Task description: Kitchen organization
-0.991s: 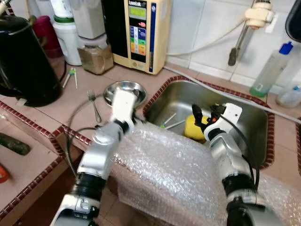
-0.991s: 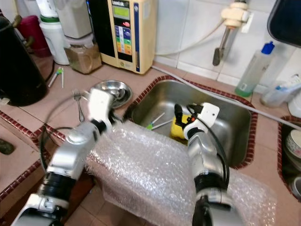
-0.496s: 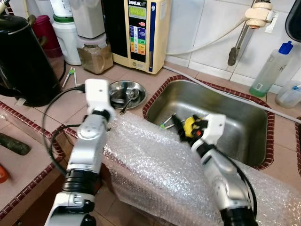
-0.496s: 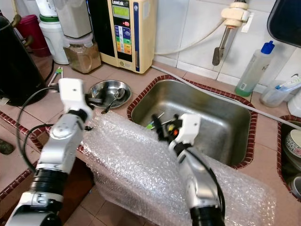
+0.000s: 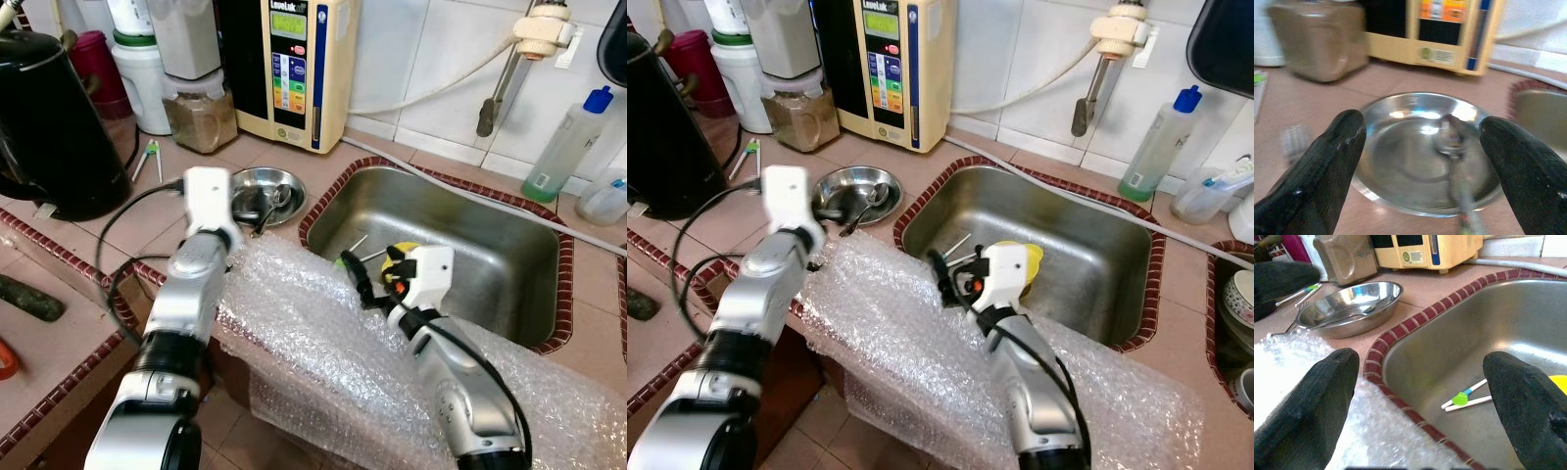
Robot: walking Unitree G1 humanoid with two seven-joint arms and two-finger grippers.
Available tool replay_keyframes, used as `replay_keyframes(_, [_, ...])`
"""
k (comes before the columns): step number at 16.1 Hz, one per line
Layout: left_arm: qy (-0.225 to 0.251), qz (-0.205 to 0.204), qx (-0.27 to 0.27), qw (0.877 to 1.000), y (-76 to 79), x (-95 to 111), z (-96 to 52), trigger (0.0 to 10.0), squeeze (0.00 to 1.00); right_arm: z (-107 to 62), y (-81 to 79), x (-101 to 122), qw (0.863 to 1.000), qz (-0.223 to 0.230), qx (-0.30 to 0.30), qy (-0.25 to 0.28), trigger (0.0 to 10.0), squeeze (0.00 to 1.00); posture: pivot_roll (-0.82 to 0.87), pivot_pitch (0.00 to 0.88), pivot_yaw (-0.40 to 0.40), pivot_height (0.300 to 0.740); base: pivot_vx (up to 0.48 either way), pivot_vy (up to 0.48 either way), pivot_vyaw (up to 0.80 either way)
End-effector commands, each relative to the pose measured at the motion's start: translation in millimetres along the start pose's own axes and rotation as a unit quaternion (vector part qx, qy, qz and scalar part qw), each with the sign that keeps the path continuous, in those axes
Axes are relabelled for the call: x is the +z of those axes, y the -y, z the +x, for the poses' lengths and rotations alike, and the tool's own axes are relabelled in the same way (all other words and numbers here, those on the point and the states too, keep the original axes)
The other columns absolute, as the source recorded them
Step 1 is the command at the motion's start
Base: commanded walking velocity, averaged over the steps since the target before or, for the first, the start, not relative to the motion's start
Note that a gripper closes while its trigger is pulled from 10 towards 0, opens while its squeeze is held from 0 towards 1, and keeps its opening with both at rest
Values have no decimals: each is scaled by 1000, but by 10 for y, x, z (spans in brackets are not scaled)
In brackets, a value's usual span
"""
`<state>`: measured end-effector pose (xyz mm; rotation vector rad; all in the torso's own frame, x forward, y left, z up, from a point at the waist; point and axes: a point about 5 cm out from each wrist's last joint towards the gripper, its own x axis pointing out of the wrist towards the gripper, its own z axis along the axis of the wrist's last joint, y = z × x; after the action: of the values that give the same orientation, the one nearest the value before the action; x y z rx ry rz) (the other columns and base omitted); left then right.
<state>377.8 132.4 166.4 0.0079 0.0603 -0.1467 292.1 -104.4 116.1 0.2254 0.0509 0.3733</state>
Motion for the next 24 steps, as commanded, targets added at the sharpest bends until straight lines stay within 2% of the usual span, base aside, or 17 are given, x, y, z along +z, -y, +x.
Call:
replay_keyframes(1, [-17,3,-18,1000,54,-1,31,10000,0,-7,-19,33,1000,-6,1,3,10000,0,8,0,39,740,0,0,0])
replay_keyframes(2, [-47,14,-30,998,95,-50,50,10000,0,-16,-33,29,1000,-8,1,0,10000,0,2,0,44,740,0,0,0])
replay_keyframes(4, [-68,3,-38,997,131,-68,53,10000,0,-37,-17,33,1000,-12,-4,-2,10000,0,-4,0,49,740,0,0,0])
replay_keyframes(5, [-85,3,-44,995,145,-113,43,8549,0,-45,-5,35,1000,-13,-7,-3,10000,0,-5,0,50,740,0,0,0])
replay_keyframes(6, [-101,2,-44,994,146,-154,33,7647,0,-48,-2,37,1000,-13,-8,-4,10000,0,-5,0,50,740,0,0,0])
replay_keyframes(7, [-115,-7,-48,992,151,-182,21,4980,0,-51,3,43,1000,-14,-8,-4,10000,0,-5,0,50,740,0,0,0])
replay_keyframes(8, [-120,-11,-49,992,150,-189,16,3373,0,-52,3,46,1000,-14,-7,-4,10000,0,-1,0,48,740,0,0,0])
replay_keyframes(9, [-125,-16,-50,991,145,-194,14,2353,0,-47,-1,52,1000,-13,-5,-3,10000,0,1,0,46,740,0,0,0])
replay_keyframes(10, [-134,-25,-51,989,135,-210,5,0,0,-35,-14,76,1000,-11,4,3,10000,0,6,0,44,740,0,0,0])
replay_keyframes(17, [-145,-36,-54,987,108,-227,-21,0,0,-22,-155,320,994,9,93,47,10000,0,12,0,44,740,0,0,0])
replay_keyframes(20, [-151,-41,-46,987,82,-225,-18,0,0,-38,-185,361,991,-3,126,39,10000,0,10,0,42,740,0,0,0])
replay_keyframes(24, [-151,-58,-36,986,50,-207,-24,0,0,-39,-198,350,991,-7,133,31,10000,0,14,0,38,740,0,0,0])
